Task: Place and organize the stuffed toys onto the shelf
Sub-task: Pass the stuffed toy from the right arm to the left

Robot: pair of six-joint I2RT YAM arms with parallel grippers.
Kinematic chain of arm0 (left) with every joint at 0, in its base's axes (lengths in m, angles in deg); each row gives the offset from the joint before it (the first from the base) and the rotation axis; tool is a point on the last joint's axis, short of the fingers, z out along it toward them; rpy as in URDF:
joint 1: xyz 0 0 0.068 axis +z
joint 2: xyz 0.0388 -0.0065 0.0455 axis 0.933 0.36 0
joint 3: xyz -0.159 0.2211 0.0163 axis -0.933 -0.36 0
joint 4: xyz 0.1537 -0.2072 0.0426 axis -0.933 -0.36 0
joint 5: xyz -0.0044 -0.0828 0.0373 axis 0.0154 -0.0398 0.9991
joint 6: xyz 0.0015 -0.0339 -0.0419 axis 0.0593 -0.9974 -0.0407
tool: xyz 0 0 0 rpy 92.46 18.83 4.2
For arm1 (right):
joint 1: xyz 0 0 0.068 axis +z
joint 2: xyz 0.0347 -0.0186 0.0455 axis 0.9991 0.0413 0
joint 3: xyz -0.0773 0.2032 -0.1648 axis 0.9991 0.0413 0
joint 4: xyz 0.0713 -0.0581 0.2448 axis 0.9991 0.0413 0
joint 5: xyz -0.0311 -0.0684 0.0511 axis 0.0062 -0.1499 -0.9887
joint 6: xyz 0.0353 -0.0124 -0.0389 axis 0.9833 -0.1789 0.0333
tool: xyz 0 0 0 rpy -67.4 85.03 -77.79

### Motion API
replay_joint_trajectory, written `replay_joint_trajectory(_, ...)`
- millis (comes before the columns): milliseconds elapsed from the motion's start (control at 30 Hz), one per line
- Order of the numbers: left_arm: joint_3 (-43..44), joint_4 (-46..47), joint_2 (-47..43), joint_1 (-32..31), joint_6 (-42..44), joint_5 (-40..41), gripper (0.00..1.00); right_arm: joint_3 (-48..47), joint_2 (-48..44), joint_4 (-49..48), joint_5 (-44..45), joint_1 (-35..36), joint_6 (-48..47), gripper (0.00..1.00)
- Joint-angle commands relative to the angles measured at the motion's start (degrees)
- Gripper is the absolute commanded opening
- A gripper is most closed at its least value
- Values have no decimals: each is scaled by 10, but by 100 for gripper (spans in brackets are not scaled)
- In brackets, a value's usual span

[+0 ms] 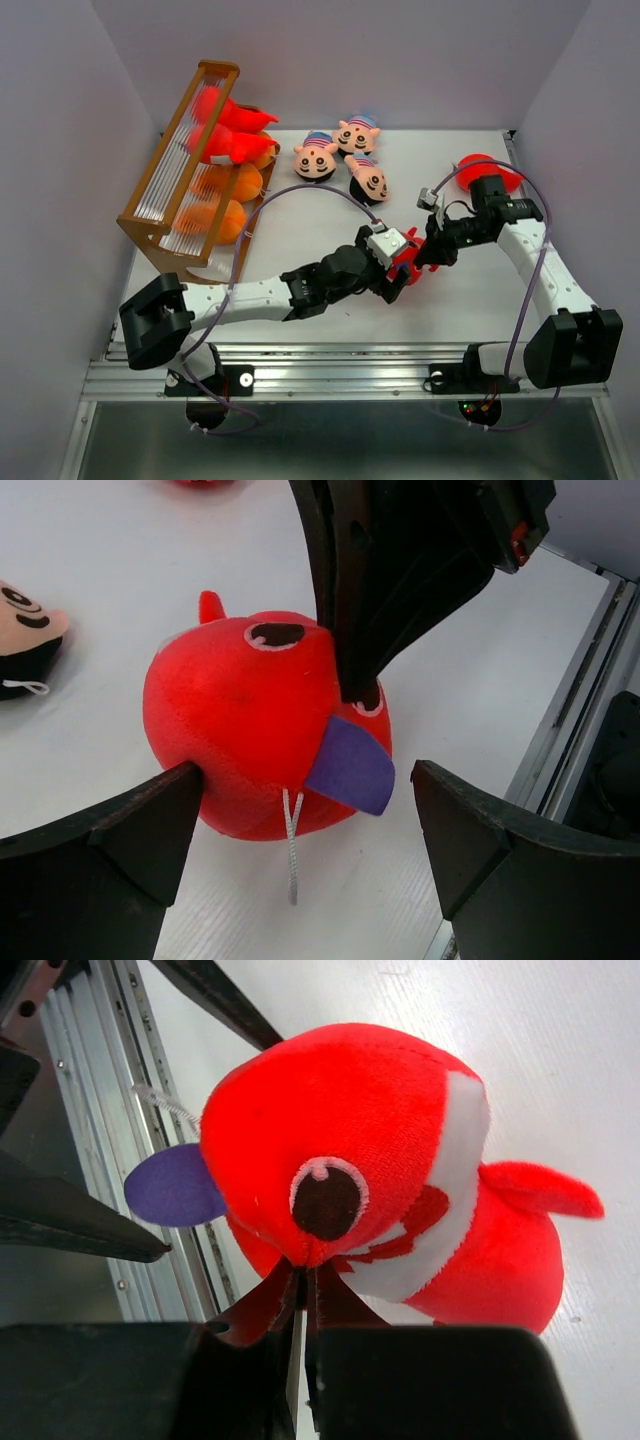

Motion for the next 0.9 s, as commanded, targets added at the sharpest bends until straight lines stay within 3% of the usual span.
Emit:
replay_joint_trajectory(0,31,31,6,-2,3,15,94,-13,-19,37,-73,7,-38,4)
replay_joint_trajectory(267,43,28,17,15,-10,22,75,-34,-14,57,-98,7,-49,4)
replay_joint_trajectory(333,49,28,15,27,-16,6,64,-44,-12,59,-107,7,-46,5)
replay_joint_trajectory(400,56,25,14,40,-24,-13,45,-53,-7,61,-120,7,-42,5)
replay_joint_trajectory(500,64,24,15,54,-29,-42,33,-61,0,58,-129,7,-32,5)
replay_joint_trajectory(600,67,23,14,63,-43,-73,8,-73,9,46,-130,7,-20,5)
replay_joint_trajectory(767,61,14,10,88,-68,-125,0,-85,15,27,-130,7,1,8)
replay_joint_trajectory(867,55,10,8,110,-84,-168,0,-89,16,16,-127,7,13,11)
